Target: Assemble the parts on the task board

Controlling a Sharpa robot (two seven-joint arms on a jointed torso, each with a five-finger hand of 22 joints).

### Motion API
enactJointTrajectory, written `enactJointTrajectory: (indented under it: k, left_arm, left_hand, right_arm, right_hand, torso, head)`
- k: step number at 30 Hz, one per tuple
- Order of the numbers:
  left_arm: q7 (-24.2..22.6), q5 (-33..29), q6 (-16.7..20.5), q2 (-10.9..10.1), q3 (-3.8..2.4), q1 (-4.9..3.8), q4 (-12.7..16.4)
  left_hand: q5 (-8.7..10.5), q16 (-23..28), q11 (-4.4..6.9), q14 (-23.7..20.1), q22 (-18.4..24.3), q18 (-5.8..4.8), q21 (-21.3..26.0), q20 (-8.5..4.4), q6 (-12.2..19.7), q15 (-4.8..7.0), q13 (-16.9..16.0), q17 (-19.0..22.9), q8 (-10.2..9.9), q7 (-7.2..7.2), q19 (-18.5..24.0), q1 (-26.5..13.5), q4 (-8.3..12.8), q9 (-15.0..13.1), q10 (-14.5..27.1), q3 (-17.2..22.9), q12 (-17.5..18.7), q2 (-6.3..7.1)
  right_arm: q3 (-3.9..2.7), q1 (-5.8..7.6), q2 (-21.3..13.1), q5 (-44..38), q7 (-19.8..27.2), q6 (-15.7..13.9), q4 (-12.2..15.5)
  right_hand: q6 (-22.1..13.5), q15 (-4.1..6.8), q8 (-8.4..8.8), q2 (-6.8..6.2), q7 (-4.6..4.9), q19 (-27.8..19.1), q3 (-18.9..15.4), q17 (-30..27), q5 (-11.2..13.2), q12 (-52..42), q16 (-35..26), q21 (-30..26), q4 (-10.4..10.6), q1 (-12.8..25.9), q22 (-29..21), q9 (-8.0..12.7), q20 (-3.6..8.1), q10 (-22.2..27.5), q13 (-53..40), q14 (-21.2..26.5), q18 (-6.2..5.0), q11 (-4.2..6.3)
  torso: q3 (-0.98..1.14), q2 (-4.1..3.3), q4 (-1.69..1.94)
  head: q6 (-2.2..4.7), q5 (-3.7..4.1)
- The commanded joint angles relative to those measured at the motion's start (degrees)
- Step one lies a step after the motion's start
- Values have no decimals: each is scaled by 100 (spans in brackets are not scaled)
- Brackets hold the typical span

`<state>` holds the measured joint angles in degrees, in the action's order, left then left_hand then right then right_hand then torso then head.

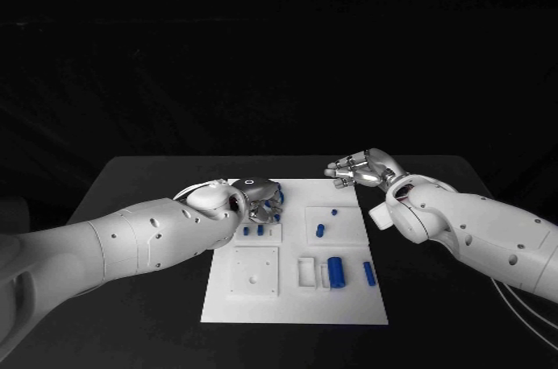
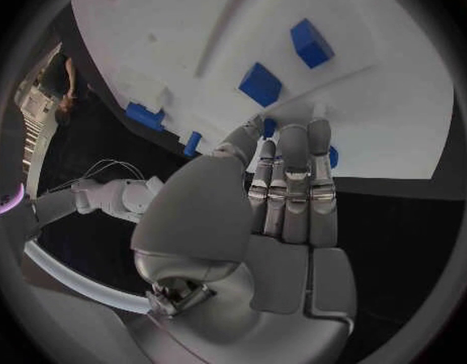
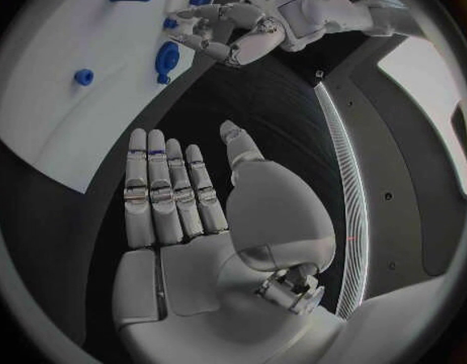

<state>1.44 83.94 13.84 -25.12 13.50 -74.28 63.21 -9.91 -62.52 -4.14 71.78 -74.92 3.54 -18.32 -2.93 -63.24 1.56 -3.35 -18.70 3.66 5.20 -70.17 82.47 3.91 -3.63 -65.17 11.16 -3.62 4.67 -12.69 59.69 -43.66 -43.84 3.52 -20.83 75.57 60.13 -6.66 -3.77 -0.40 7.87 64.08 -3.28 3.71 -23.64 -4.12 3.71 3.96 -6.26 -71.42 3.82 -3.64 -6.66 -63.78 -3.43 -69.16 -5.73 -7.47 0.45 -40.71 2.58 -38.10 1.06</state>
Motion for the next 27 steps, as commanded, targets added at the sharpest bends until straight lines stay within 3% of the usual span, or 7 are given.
enactJointTrajectory:
  k: [1,12,19,23,27]
  left_arm:
    - [-60,48,51,34,-1,32,-29]
    - [-122,59,33,95,-2,100,-102]
    - [-134,44,28,105,-2,114,-125]
    - [-128,39,-17,111,-2,118,-127]
    - [-111,37,-78,115,-2,121,-127]
  left_hand:
    - [-36,-37,-3,31,-140,117,-112,14,-50,23,8,9,-8,7,69,-36,-2,6,-54,92,35,-36]
    - [-42,-84,18,109,-133,138,-329,6,-37,41,8,38,-7,8,134,-66,-104,5,-79,291,34,-155]
    - [-32,-97,23,154,-128,128,-395,-11,140,52,8,40,-14,-18,135,-72,-116,9,-69,314,33,-92]
    - [-3,-106,14,178,-122,127,-402,-10,296,50,8,38,-18,-104,128,-91,-100,10,-33,284,33,11]
    - [-16,-119,37,201,-125,130,-406,-14,101,62,7,33,9,-24,121,-72,-93,0,-108,301,31,-35]
  right_arm:
    - [-2,-2,-5,0,69,2,17]
    - [-2,-2,-13,0,66,11,29]
    - [-2,-2,-17,1,63,16,33]
    - [-2,-2,-19,1,59,23,33]
    - [-3,-2,-19,1,58,27,33]
  right_hand:
    - [7,5,22,-62,30,-48,31,-6,-30,30,-13,-9,5,-8,-7,9,-8,44,7,52,-92,-9]
    - [12,4,22,-64,29,-51,40,-5,-31,29,-12,-8,8,-8,-7,8,-9,46,7,51,-93,-9]
    - [12,4,22,-64,29,-51,40,-5,-31,29,-12,-8,8,-8,-7,8,-9,46,7,51,-93,-9]
    - [18,4,22,-66,27,-52,51,-5,-34,30,-12,-8,2,-14,-7,9,-9,45,7,53,-92,-8]
    - [18,4,22,-66,27,-52,51,-5,-34,30,-12,-8,2,-14,-7,9,-9,45,7,53,-92,-8]
  torso:
    - [-4,-4,1]
    - [-4,-4,0]
    - [-2,3,4]
    - [-3,5,1]
    - [-3,4,0]
  head:
    - [0,14]
    - [-14,33]
    - [-21,40]
    - [-22,43]
    - [-22,31]
